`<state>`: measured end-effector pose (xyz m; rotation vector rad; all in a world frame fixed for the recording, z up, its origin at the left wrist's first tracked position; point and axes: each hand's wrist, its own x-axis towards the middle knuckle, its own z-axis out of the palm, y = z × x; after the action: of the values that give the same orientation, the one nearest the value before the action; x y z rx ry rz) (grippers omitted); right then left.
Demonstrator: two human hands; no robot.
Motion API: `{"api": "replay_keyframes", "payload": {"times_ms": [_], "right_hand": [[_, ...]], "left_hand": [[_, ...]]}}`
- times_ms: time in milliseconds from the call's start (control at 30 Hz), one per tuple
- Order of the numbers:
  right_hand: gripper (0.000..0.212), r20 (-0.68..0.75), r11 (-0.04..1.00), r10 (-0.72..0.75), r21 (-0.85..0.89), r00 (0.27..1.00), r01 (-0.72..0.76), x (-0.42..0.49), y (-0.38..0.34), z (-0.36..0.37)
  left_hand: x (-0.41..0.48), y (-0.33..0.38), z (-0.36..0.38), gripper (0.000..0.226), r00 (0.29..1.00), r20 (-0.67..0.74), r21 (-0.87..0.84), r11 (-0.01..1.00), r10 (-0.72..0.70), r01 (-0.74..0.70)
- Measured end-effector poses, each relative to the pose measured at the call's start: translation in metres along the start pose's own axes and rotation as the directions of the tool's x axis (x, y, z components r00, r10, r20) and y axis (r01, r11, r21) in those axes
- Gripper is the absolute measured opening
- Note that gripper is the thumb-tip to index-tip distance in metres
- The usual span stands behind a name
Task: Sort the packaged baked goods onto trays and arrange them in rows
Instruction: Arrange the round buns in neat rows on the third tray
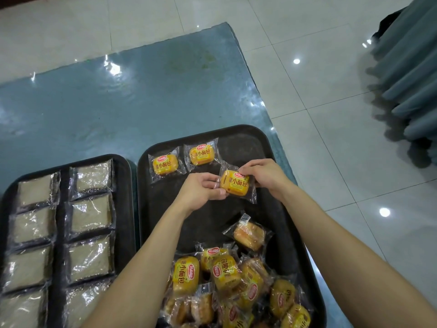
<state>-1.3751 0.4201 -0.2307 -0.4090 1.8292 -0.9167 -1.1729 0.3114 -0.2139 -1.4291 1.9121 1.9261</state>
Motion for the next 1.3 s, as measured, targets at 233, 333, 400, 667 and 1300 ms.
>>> {"api": "replay_keyframes", "payload": {"times_ms": [233,333,400,667,1300], "right_hand": [[0.011,0.044,0.997,-0.060,-0.054,0.997,0.062,0.001,0.000,-0.002],[0.010,0.022,0.994,-0.081,-0.066,0.996,0.083,0.001,0.001,-0.005],[0.009,0.021,0.992,-0.094,-0.078,0.995,0.095,0.001,0.002,-0.007],[0.043,-0.023,1.000,0.002,0.026,1.000,-0.002,-0.001,0.000,-0.006],[0.053,-0.372,0.899,-0.228,-0.435,0.900,0.048,0.059,-0.037,0.005]], "left_hand": [[-0.004,0.004,0.012,0.030,0.995,-0.093,-0.200,0.979,-0.045,0.025],[-0.003,0.003,0.009,0.032,1.000,-0.005,-0.195,0.981,-0.011,0.010],[-0.002,0.002,0.007,0.029,1.000,0.019,-0.179,0.984,-0.003,0.006],[0.007,-0.003,0.025,0.017,0.974,-0.227,-0.235,0.971,-0.017,-0.038],[0.062,-0.028,0.012,0.083,0.849,-0.154,0.908,0.411,0.506,-0.081]]}}
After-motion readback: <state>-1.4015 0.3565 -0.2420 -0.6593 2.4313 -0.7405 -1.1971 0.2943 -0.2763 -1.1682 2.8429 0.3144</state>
